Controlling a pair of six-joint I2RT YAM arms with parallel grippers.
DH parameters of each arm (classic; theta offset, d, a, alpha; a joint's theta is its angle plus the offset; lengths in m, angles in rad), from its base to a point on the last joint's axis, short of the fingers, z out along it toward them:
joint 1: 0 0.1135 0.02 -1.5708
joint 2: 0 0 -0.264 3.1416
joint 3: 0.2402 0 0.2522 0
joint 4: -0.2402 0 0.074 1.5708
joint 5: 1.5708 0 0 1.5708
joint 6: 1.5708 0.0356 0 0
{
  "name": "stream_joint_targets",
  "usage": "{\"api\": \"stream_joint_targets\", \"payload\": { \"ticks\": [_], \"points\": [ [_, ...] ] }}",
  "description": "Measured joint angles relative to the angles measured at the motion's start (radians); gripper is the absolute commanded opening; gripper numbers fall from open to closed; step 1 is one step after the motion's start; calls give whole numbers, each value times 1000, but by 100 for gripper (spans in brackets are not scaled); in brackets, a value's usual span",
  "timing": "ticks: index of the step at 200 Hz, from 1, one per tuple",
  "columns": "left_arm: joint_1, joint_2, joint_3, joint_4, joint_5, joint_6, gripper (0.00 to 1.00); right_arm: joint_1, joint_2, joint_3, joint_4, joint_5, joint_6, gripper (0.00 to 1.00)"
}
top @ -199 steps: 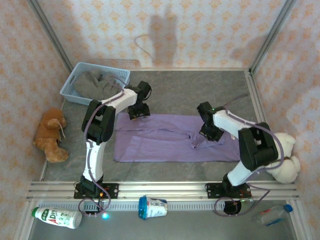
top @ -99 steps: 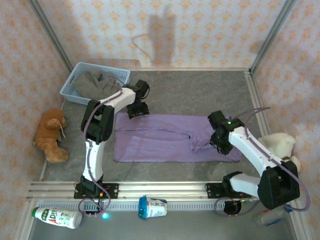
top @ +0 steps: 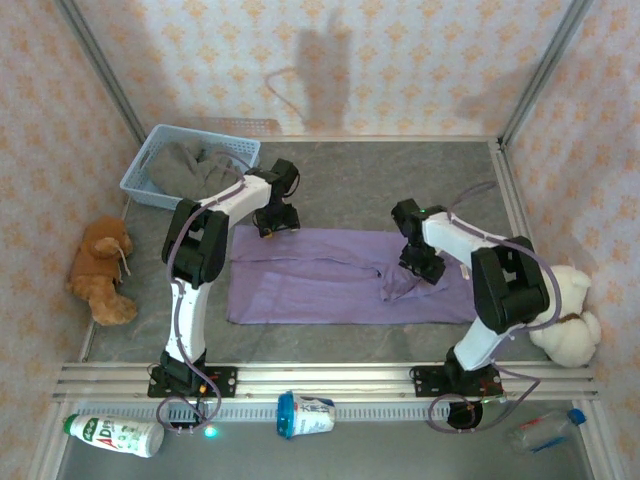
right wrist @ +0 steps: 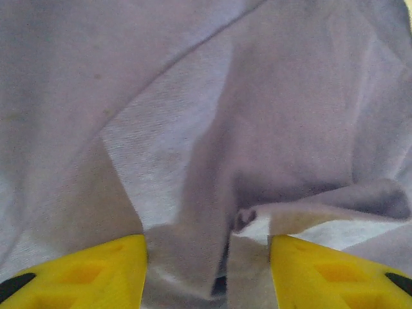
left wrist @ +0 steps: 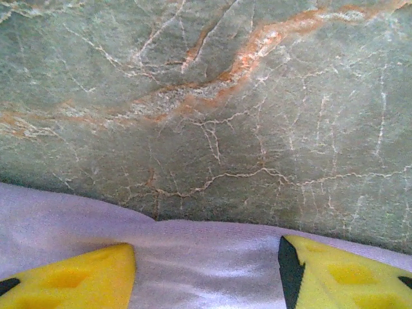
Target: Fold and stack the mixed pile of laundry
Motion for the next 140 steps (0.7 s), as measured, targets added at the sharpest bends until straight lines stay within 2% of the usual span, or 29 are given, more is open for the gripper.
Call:
{"api": "stream_joint_targets", "payload": {
  "ticks": [23, 60, 85, 120, 140],
  "points": [
    [2, 0, -8, 8, -1, 0, 61, 0, -65, -67, -26, 26, 8, 53],
    [6, -1, -13, 14, -2, -1, 61, 0, -306, -251, -134, 18, 49, 51],
    [6, -1, -10, 13, 0, -1, 62, 0, -413, -275, -183, 7, 68, 51],
    [6, -1, 3, 6, 2, 0, 61, -20, -390, -180, -194, 23, 56, 51],
    [7, -1, 13, 0, 4, 2, 62, -85, -311, -74, -167, 34, 5, 51]
  ]
}}
